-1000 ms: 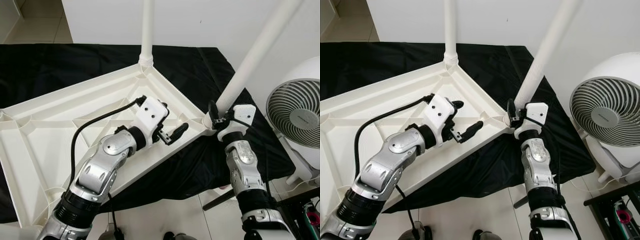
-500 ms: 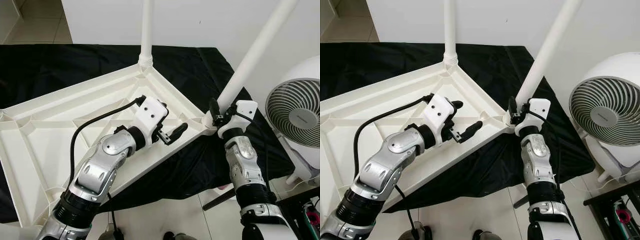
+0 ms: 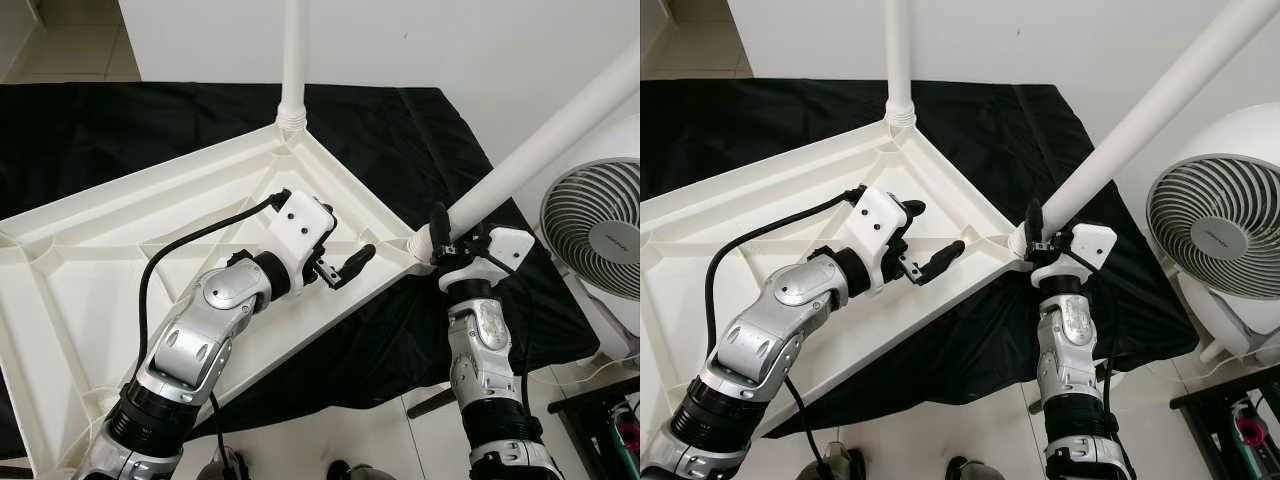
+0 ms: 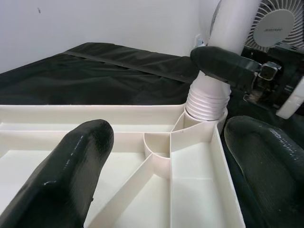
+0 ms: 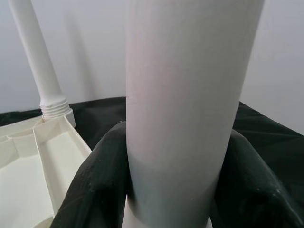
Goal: Building children table
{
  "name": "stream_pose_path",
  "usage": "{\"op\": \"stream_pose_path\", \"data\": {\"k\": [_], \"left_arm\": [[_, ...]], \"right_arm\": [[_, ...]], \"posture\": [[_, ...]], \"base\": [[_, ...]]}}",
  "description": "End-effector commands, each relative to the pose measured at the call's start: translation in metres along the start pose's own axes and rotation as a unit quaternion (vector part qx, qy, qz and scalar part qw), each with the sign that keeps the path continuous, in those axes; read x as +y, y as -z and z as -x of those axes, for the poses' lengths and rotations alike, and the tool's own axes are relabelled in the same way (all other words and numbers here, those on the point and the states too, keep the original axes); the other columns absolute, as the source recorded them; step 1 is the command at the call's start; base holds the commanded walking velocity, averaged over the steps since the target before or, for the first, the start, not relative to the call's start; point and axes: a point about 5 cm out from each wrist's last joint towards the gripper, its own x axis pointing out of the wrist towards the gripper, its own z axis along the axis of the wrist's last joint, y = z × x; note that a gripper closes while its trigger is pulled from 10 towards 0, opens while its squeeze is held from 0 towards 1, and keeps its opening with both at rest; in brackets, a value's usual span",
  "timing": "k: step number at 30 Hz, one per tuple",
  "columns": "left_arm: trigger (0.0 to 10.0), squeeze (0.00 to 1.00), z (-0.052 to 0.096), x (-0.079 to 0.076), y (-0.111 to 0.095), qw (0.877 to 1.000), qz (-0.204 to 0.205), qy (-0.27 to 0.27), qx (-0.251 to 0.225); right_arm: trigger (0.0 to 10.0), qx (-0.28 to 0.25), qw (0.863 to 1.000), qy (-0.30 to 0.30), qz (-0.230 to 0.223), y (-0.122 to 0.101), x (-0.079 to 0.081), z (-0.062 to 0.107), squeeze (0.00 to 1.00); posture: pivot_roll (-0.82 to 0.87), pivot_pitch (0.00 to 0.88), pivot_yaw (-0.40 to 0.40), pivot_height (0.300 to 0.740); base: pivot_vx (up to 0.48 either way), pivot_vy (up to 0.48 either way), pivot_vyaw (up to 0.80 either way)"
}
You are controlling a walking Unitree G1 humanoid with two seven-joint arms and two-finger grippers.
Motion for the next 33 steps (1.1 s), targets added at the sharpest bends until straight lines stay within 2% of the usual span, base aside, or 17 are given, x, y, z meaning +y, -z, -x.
{"op": "stream_pose_path", "data": {"k": [1,4,9,11,16,19,20,22,23,24,25,27,33], "left_arm": [[10.0,0.0,0.0,-0.004,-0.002,1.0,0.002,0.015,-0.005],[10.0,0.0,-0.001,-0.004,-0.003,1.0,0.003,0.015,-0.005],[10.0,0.0,-0.001,-0.004,-0.003,1.0,0.003,0.014,-0.005],[10.0,0.0,0.0,-0.004,-0.003,1.0,0.004,0.012,-0.006],[10.0,0.0,0.0,-0.003,-0.003,1.0,0.005,0.009,-0.006],[10.0,0.0,0.0,-0.003,-0.003,1.0,0.005,0.008,-0.006],[10.0,0.0,0.001,-0.003,-0.003,1.0,0.005,0.007,-0.006],[10.0,0.0,0.001,-0.003,-0.003,1.0,0.005,0.007,-0.006],[10.0,0.0,0.001,-0.002,-0.003,1.0,0.005,0.007,-0.006],[10.0,0.0,0.001,-0.002,-0.003,1.0,0.005,0.007,-0.006],[10.0,0.0,0.001,-0.002,-0.003,1.0,0.005,0.007,-0.006],[10.0,0.0,0.0,-0.002,-0.004,1.0,0.005,0.008,-0.007],[10.0,0.0,0.0,-0.002,-0.004,1.0,0.005,0.009,-0.008]], "right_arm": [[10.0,0.151,0.987,0.046,0.008,0.048,-0.02,0.029,0.0],[10.0,0.187,0.981,0.036,0.045,0.05,-0.023,0.021,0.0],[10.0,0.206,0.975,0.007,0.081,0.048,-0.021,0.014,0.0],[10.0,0.225,0.965,-0.06,0.124,0.048,-0.011,0.009,0.0],[10.0,0.233,0.957,-0.095,0.141,0.05,-0.005,0.009,0.0],[10.0,0.23,0.962,-0.08,0.123,0.049,-0.007,0.009,0.0],[10.0,0.231,0.966,-0.055,0.103,0.05,-0.011,0.009,0.0],[10.0,0.231,0.966,-0.055,0.103,0.05,-0.011,0.009,0.0],[10.0,0.226,0.97,-0.029,0.085,0.049,-0.016,0.008,0.0],[10.0,0.212,0.975,-0.003,0.065,0.047,-0.02,0.009,0.0],[10.0,0.212,0.975,-0.003,0.065,0.047,-0.02,0.009,0.0],[10.0,0.174,0.984,0.026,0.029,0.041,-0.021,0.012,0.0],[10.0,0.15,0.988,0.037,0.011,0.04,-0.019,0.02,0.0]], "posture": [[0.09,0.177,-0.04,0.74],[0.08,0.177,-0.043,0.74],[0.09,0.178,-0.046,0.74],[0.09,0.179,-0.05,0.74],[0.09,0.18,-0.053,0.74],[0.09,0.179,-0.053,0.74],[0.09,0.179,-0.052,0.74],[0.09,0.179,-0.052,0.74],[0.09,0.178,-0.049,0.74],[0.09,0.177,-0.049,0.74],[0.09,0.177,-0.049,0.74],[0.09,0.177,-0.048,0.74],[0.09,0.174,-0.045,0.74]], "base": [[0.0,0.0,0.0],[0.0,0.0,0.0],[0.0,0.0,0.0],[0.0,0.0,0.0],[0.0,0.0,0.0],[0.0,0.0,0.0],[0.0,0.0,0.0],[0.0,0.0,0.0],[0.0,0.0,0.0],[0.0,0.0,0.0],[0.0,0.0,0.0],[0.0,0.0,0.0],[0.0,0.0,0.0]]}}
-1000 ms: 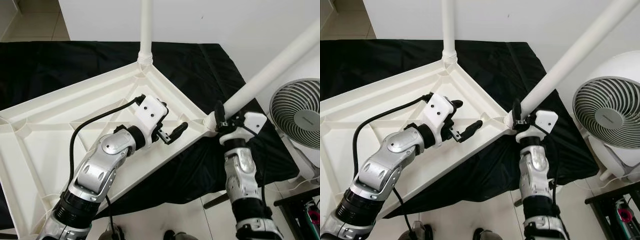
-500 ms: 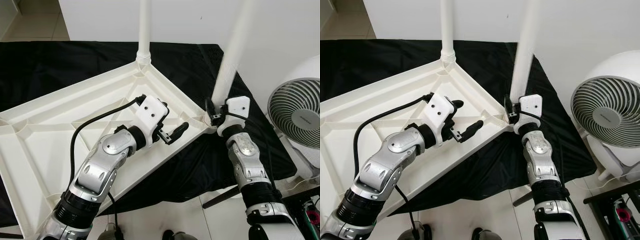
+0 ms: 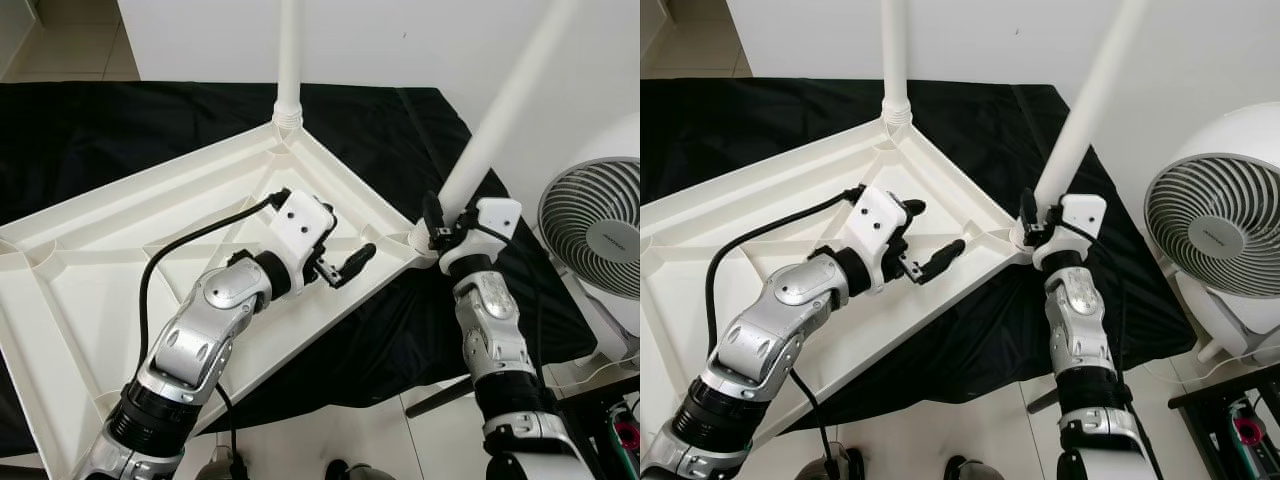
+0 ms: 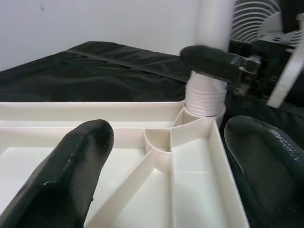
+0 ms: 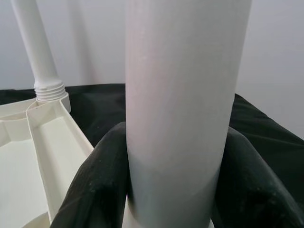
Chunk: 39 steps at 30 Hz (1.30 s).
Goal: Building children table
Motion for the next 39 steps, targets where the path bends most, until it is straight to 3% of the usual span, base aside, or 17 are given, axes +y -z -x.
{"op": "stream_pose_path", "data": {"k": [1,8,11,13,15,17,23,24,25,26,29,34,38,39], "left_arm": [[10.0,0.0,0.0,-0.003,-0.004,1.0,0.001,0.013,-0.007],[10.0,0.0,-0.001,-0.004,-0.004,1.0,0.002,0.017,-0.008],[10.0,0.0,-0.002,-0.004,-0.004,1.0,0.001,0.02,-0.01],[10.0,0.0,-0.002,-0.004,-0.004,1.0,0.001,0.02,-0.01],[10.0,0.0,-0.002,-0.004,-0.005,1.0,0.0,0.021,-0.011],[10.0,0.0,-0.002,-0.004,-0.005,1.0,0.0,0.021,-0.012],[10.0,0.0,-0.003,-0.005,-0.005,1.0,0.006,0.025,-0.014],[10.0,0.13,-0.003,-0.005,-0.004,1.0,0.01,0.025,-0.014],[10.0,0.13,-0.003,-0.005,-0.004,0.999,0.013,0.025,-0.015],[10.0,0.97,-0.003,-0.005,-0.004,0.999,0.019,0.026,-0.015],[10.0,0.97,-0.003,-0.005,-0.004,0.999,0.024,0.027,-0.016],[10.0,1.0,-0.002,-0.006,-0.005,0.999,0.027,0.037,-0.019],[10.0,1.0,-0.003,-0.006,-0.007,0.998,0.028,0.041,-0.024],[10.0,0.93,-0.005,-0.004,-0.011,0.998,0.033,0.041,-0.03]], "right_arm": [[10.0,0.112,0.992,0.047,-0.02,0.05,-0.01,0.037,0.0],[10.0,0.089,0.995,0.035,-0.019,0.046,-0.002,0.039,0.0],[10.0,0.055,0.998,0.012,-0.002,0.026,0.001,0.025,0.0],[10.0,0.055,0.998,0.012,-0.002,0.026,0.001,0.025,0.0],[10.0,0.016,1.0,-0.012,-0.002,0.001,0.007,0.012,0.0],[10.0,0.0,1.0,-0.023,0.001,-0.009,0.011,0.007,0.0],[10.0,-0.024,0.999,-0.042,-0.011,-0.025,0.019,0.001,0.0],[10.0,-0.025,0.999,-0.046,-0.007,-0.025,0.02,0.002,0.0],[10.0,-0.025,0.999,-0.048,-0.005,-0.025,0.02,0.002,0.0],[10.0,-0.031,0.998,-0.049,-0.007,-0.029,0.02,0.001,0.0],[10.0,-0.037,0.998,-0.049,-0.012,-0.033,0.021,0.0,0.0],[10.0,-0.071,0.995,-0.07,-0.031,-0.06,0.027,-0.007,0.0],[10.0,-0.054,0.994,-0.09,-0.016,-0.057,0.028,-0.007,0.0],[10.0,-0.029,0.992,-0.119,0.003,-0.053,0.031,-0.007,0.0]], "posture": [[0.09,0.171,-0.045,0.74],[0.08,0.167,-0.041,0.74],[0.08,0.158,-0.042,0.74],[0.08,0.158,-0.042,0.74],[0.09,0.149,-0.047,0.74],[0.09,0.147,-0.049,0.74],[0.08,0.136,-0.054,0.74],[0.09,0.133,-0.054,0.74],[0.09,0.132,-0.055,0.74],[0.09,0.132,-0.055,0.74],[0.08,0.129,-0.052,0.74],[0.08,0.128,-0.053,0.74],[0.08,0.129,-0.058,0.74],[0.09,0.128,-0.06,0.74]], "base": [[0.0,0.0,0.0],[0.0,0.0,0.0],[0.0,0.0,0.0],[0.0,0.0,0.0],[0.0,0.0,0.0],[0.0,0.0,0.0],[0.0,0.0,0.0],[0.0,0.0,0.0],[0.0,0.0,0.0],[0.0,0.0,0.0],[0.0,0.0,0.0],[0.0,0.0,0.0],[0.0,0.0,0.0],[0.0,0.0,0.0]]}}
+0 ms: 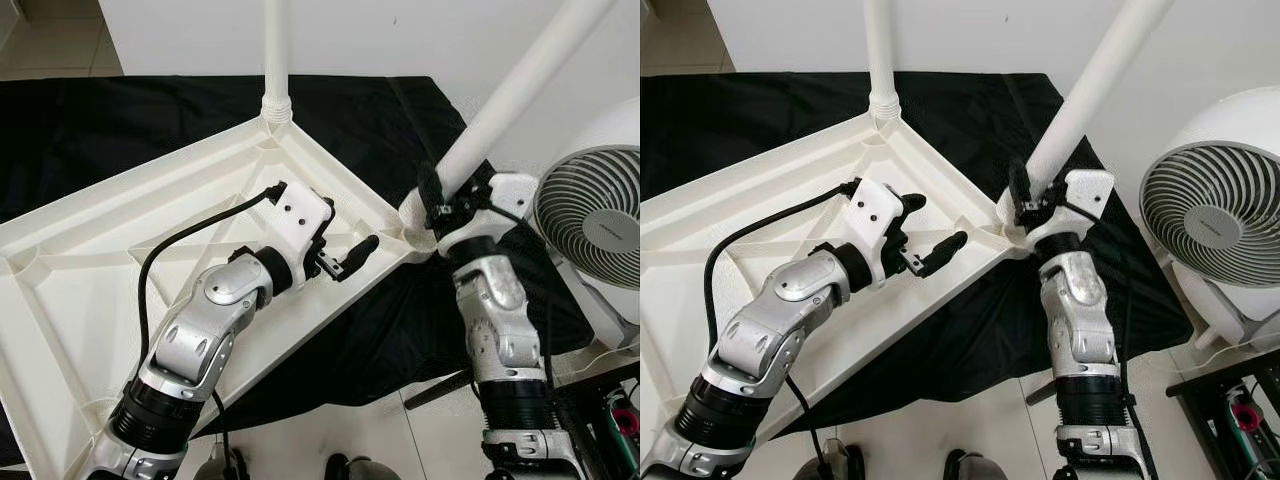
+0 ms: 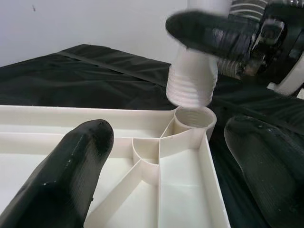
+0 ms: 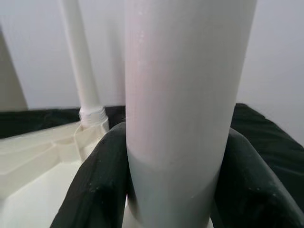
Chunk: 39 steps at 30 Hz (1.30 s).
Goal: Building children table
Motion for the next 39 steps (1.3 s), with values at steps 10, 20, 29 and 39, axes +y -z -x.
{"op": "stream_pose_path", "data": {"k": [10,20,29,39], "left_arm": [[10.0,0.0,-0.009,0.003,-0.028,0.996,0.041,0.058,-0.055],[10.0,0.0,-0.018,0.001,-0.065,0.979,0.09,0.136,-0.122],[10.0,0.0,-0.026,0.001,-0.082,0.97,0.095,0.176,-0.136],[0.6,0.0,-0.033,0.005,-0.088,0.969,0.11,0.185,-0.12]], "right_arm": [[10.0,0.094,0.987,-0.124,0.043,0.013,0.007,0.001,0.0],[10.0,0.124,0.957,-0.258,0.052,0.01,0.018,0.011,0.0],[10.0,0.147,0.923,-0.35,0.062,0.009,0.029,0.021,0.0],[10.0,0.162,0.908,-0.38,0.068,0.01,0.032,0.025,0.0]], "posture": [[0.09,0.119,-0.069,0.74],[0.1,0.109,-0.076,0.74],[0.09,0.108,-0.072,0.74],[0.09,0.106,-0.067,0.74]], "base": [[0.0,0.0,0.0],[0.0,0.0,0.0],[0.0,0.0,0.0],[0.0,0.0,0.0]]}}
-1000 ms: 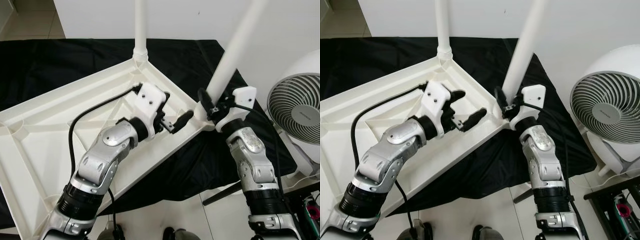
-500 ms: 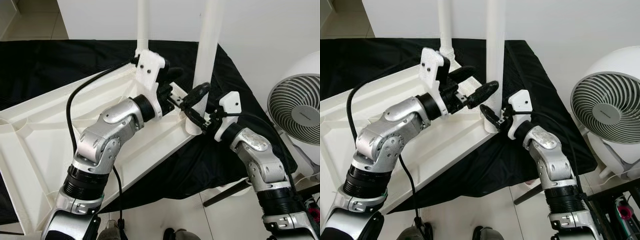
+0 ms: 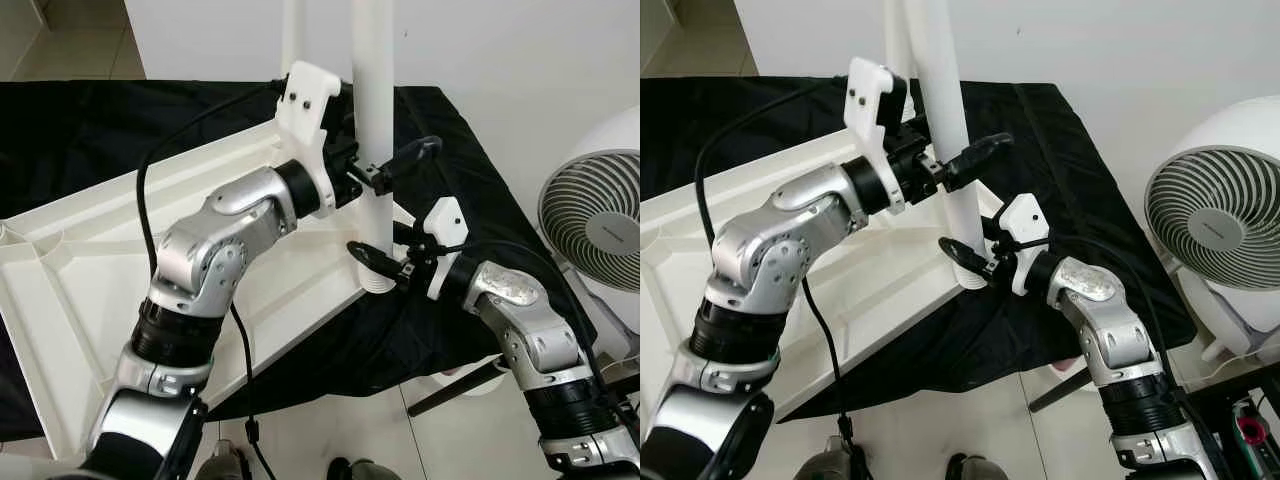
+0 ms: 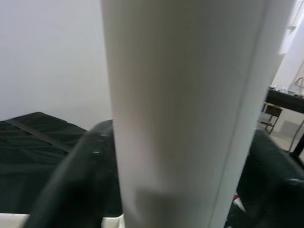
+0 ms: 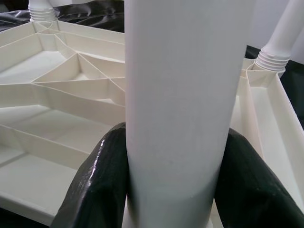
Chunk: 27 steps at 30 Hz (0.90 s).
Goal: Building children table
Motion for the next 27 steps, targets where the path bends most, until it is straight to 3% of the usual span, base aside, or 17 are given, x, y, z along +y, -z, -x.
{"op": "stream_pose_path", "data": {"k": [1,16,17,18,27], "left_arm": [[0.0,0.0,0.0,-0.008,0.001,0.996,0.008,0.085,0.008],[0.0,0.0,0.002,-0.008,-0.007,0.994,0.007,0.109,0.008],[10.0,0.0,0.002,-0.008,-0.007,0.994,0.005,0.11,0.014],[10.0,0.0,0.001,-0.006,-0.008,0.995,0.005,0.102,0.017],[10.0,0.0,-0.001,-0.004,-0.011,0.997,-0.003,0.081,0.019]], "right_arm": [[10.0,0.01,1.0,-0.009,0.002,0.002,0.003,0.003,0.0],[10.0,0.004,1.0,-0.011,0.003,-0.001,0.0,0.005,0.0],[10.0,0.002,1.0,-0.011,-0.002,-0.001,0.0,0.005,0.0],[10.0,-0.004,1.0,0.002,-0.01,-0.002,-0.001,0.004,1.0],[10.0,-0.017,0.999,0.038,-0.021,-0.006,-0.007,0.002,1.0]], "posture": [[0.09,0.106,-0.067,0.74],[0.09,0.109,-0.068,0.74],[0.09,0.109,-0.068,0.74],[0.09,0.111,-0.064,0.74],[0.09,0.113,-0.061,0.74]], "base": [[0.0,0.0,0.0],[0.0,0.0,0.0],[0.0,0.0,0.0],[0.0,0.0,0.0],[0.0,0.0,0.0]]}}
